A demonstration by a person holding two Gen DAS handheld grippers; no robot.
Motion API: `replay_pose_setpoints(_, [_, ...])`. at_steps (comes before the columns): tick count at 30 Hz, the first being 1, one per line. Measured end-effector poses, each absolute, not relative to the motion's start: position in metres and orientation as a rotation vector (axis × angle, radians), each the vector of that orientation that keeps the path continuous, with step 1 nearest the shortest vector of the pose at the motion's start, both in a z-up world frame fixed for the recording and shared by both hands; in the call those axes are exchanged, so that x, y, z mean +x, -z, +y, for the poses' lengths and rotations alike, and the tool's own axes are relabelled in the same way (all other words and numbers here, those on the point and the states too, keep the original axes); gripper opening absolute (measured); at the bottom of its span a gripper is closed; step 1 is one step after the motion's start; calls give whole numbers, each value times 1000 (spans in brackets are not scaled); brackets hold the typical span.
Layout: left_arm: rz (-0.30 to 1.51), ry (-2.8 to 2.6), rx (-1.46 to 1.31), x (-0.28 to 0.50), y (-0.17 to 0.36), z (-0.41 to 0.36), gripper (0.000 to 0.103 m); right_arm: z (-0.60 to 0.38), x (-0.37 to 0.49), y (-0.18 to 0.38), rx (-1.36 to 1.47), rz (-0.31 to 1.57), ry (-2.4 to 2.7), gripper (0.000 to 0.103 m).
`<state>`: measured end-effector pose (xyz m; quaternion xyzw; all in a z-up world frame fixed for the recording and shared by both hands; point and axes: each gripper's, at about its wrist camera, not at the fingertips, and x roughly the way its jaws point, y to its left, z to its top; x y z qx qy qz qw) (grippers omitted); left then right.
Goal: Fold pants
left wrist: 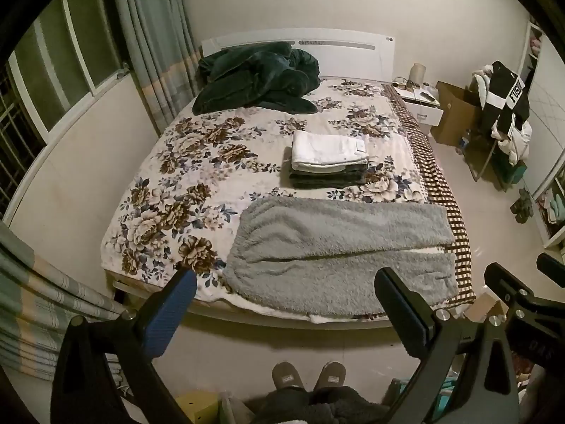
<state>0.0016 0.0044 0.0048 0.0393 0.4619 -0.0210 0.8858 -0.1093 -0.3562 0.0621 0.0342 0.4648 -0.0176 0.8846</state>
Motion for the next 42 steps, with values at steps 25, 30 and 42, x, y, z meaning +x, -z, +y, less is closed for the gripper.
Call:
replay_pose_setpoints(25, [958, 50, 85, -1, -12, 17, 103, -334, -112, -70, 69, 976, 29, 103])
replay_pose_setpoints(30, [954, 46, 84, -1, -14, 19, 103, -334, -113, -71, 69, 976, 29, 103])
replay_pose_setpoints(42, [954, 47, 88, -1, -12, 16, 103, -326, -117, -68, 66, 975, 20, 103])
